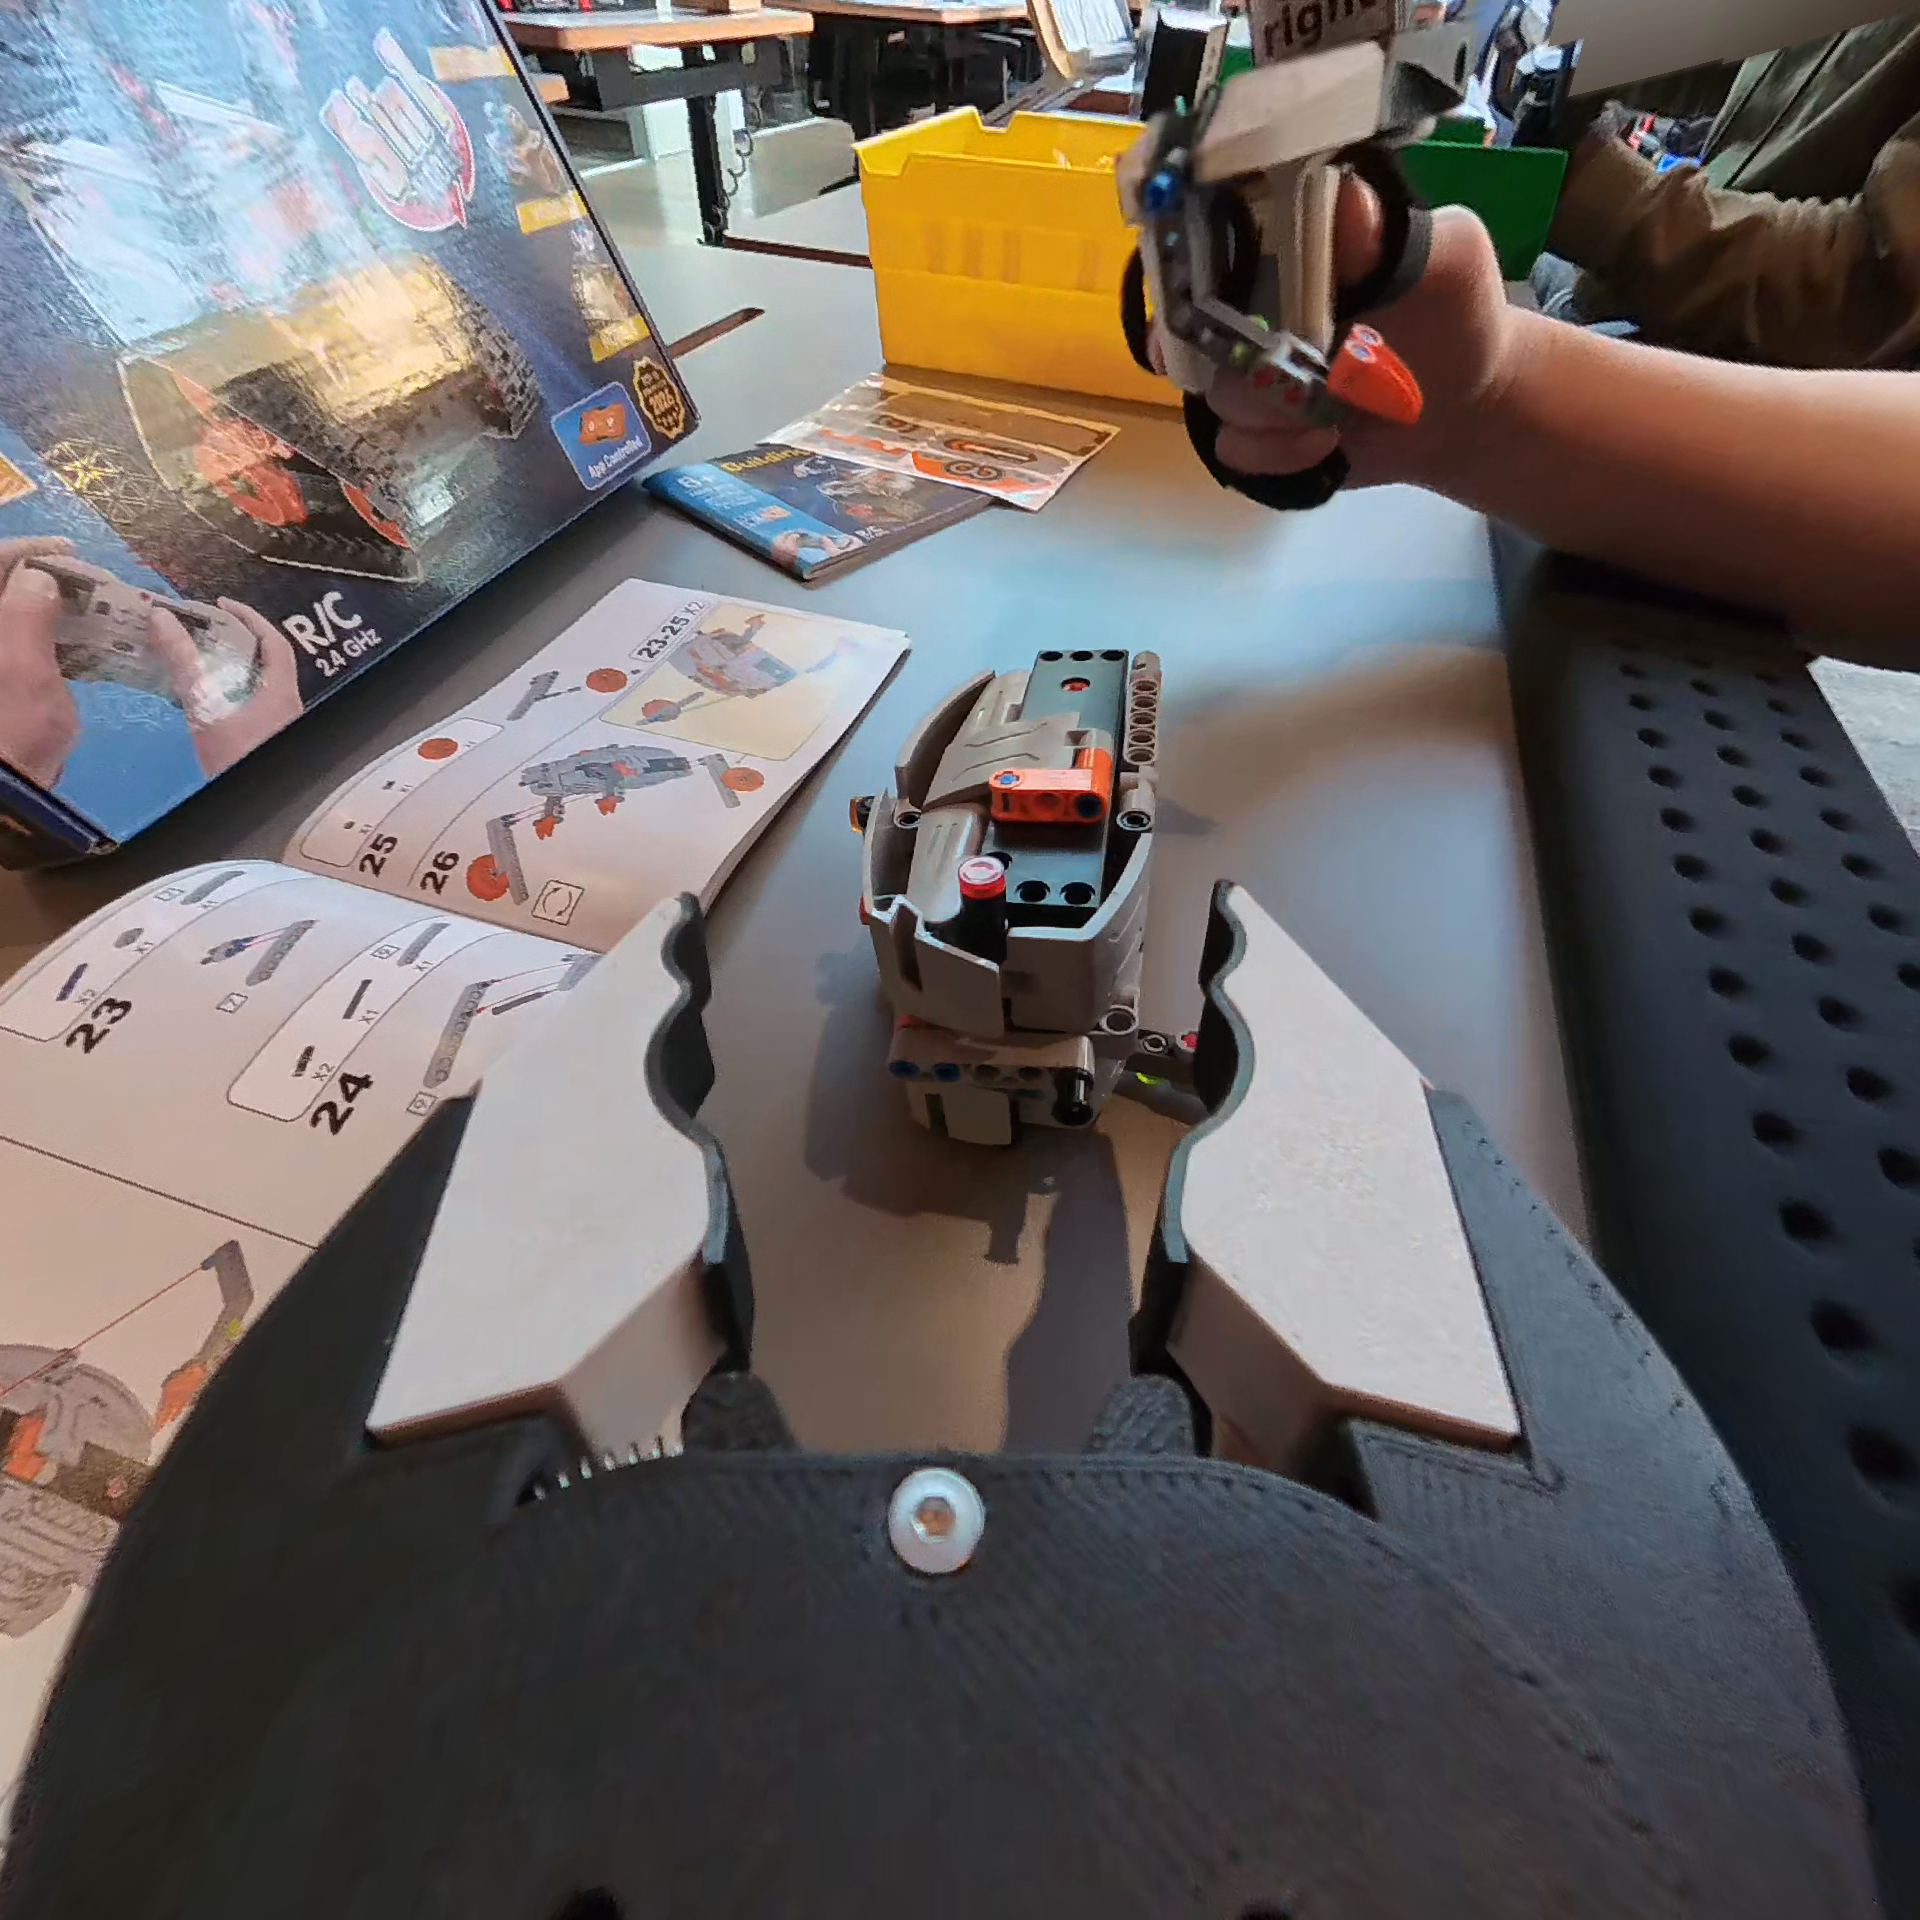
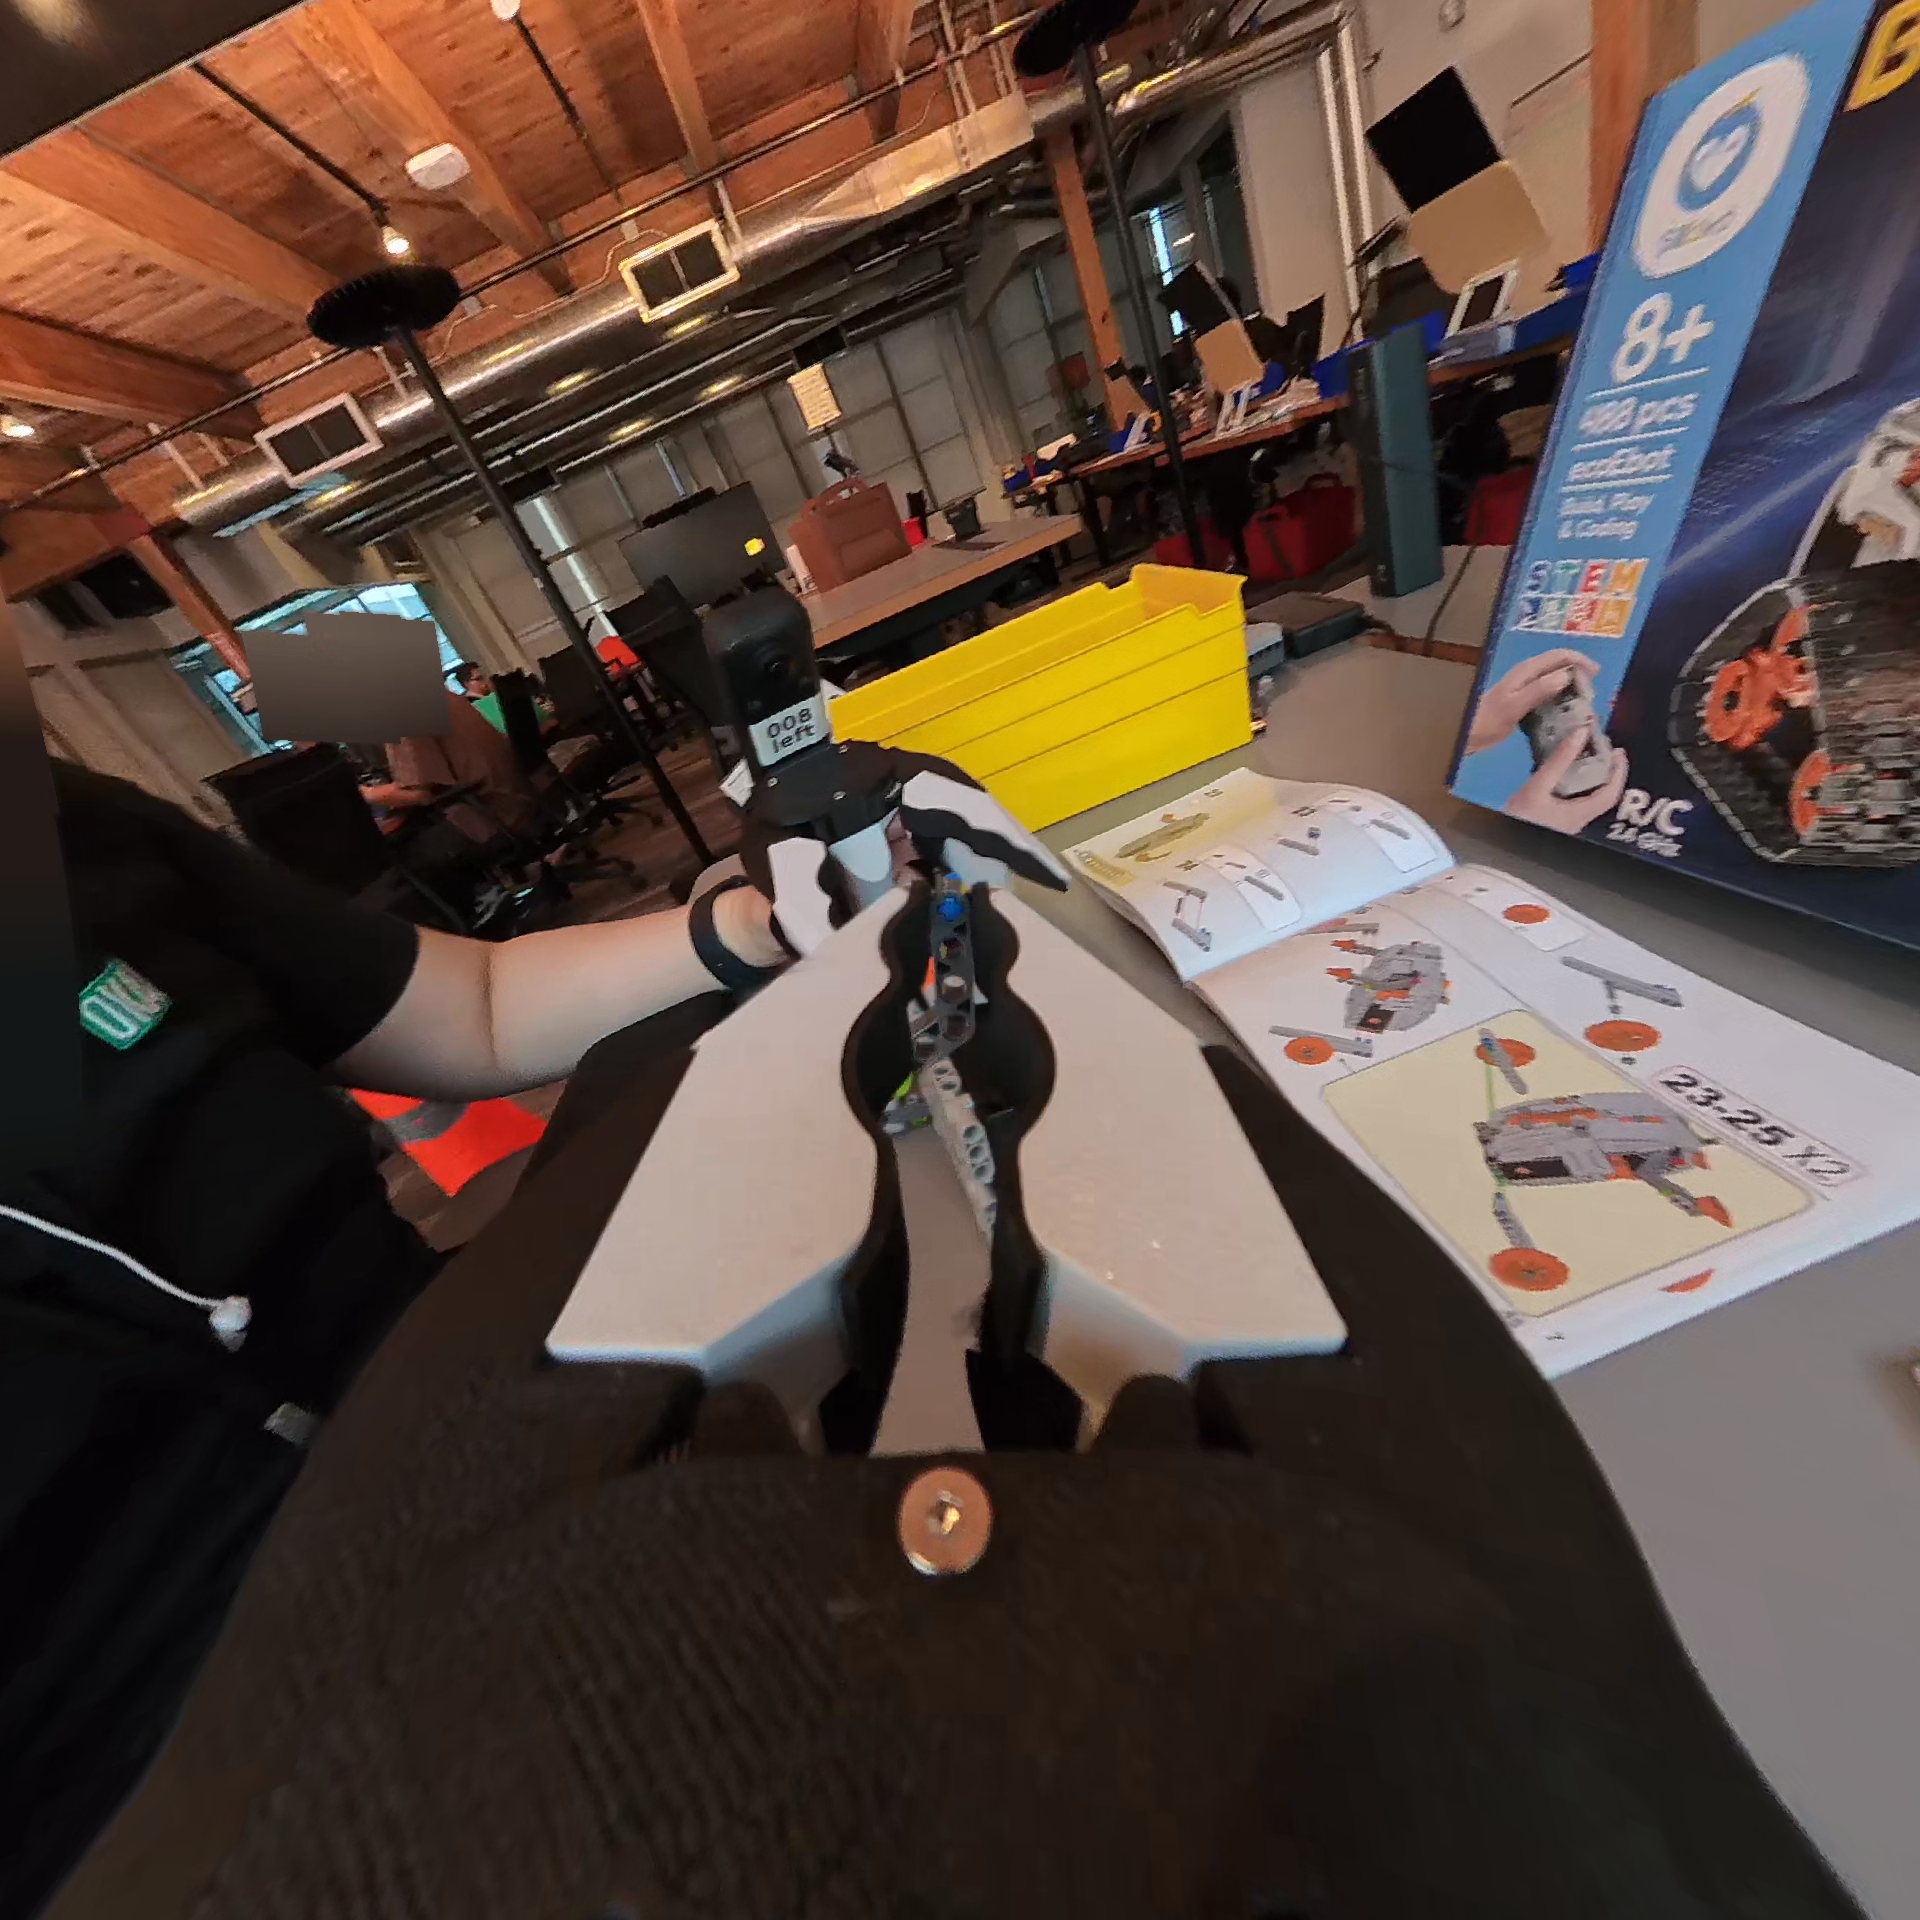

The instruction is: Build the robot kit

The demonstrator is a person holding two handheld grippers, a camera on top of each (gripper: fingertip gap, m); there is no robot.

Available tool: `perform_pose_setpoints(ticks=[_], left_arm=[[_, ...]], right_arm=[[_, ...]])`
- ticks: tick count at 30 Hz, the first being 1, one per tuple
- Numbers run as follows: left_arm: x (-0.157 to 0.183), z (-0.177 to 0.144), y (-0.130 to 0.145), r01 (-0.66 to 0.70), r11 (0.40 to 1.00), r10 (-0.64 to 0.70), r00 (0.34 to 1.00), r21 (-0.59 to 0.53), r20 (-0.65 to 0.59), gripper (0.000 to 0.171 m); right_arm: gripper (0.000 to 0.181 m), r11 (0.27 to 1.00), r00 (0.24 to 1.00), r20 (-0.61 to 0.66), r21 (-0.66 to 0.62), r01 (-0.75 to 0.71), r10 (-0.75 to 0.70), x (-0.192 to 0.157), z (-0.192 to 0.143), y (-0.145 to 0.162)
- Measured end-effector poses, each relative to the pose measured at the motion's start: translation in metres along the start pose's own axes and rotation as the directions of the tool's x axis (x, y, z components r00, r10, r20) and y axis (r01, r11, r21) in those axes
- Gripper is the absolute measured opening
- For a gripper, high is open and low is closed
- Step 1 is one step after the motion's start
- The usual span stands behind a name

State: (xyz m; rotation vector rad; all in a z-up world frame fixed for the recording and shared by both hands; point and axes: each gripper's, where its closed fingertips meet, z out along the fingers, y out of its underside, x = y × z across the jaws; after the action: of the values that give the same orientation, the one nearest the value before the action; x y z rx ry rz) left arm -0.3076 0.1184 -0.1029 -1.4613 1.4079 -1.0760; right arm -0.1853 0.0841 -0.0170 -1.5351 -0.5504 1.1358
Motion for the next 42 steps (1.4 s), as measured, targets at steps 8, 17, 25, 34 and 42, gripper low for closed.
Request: perform_pose_setpoints(ticks=[8,17,25,34,42], left_arm=[[0.004,0.006,0.003,-0.051,0.998,0.048,0.995,-0.035,-0.082,0.088],[0.0,0.004,0.002,-0.113,0.993,0.111,0.987,-0.015,-0.116,0.083],[-0.003,-0.007,0.0,0.039,0.999,-0.038,0.995,0.016,-0.097,0.083],[-0.005,-0.009,-0.001,0.012,0.999,-0.011,0.998,0.029,-0.056,0.082],[-0.007,-0.011,-0.002,0.034,0.999,-0.032,0.998,0.036,-0.061,0.078]], right_arm=[[0.005,0.988,0.998,-0.022,0.14,0.067,-0.065,0.011,0.037,-0.072],[0.006,0.959,0.999,0.044,0.283,0.011,-0.024,0.036,0.04,-0.067],[0.006,0.967,0.999,0.036,0.255,-0.011,0.002,0.059,0.036,-0.055],[0.006,0.969,0.998,0.043,0.241,-0.045,0.036,0.061,0.035,-0.046],[0.006,0.95,0.998,0.03,0.305,-0.07,0.063,0.069,0.024,-0.055]])
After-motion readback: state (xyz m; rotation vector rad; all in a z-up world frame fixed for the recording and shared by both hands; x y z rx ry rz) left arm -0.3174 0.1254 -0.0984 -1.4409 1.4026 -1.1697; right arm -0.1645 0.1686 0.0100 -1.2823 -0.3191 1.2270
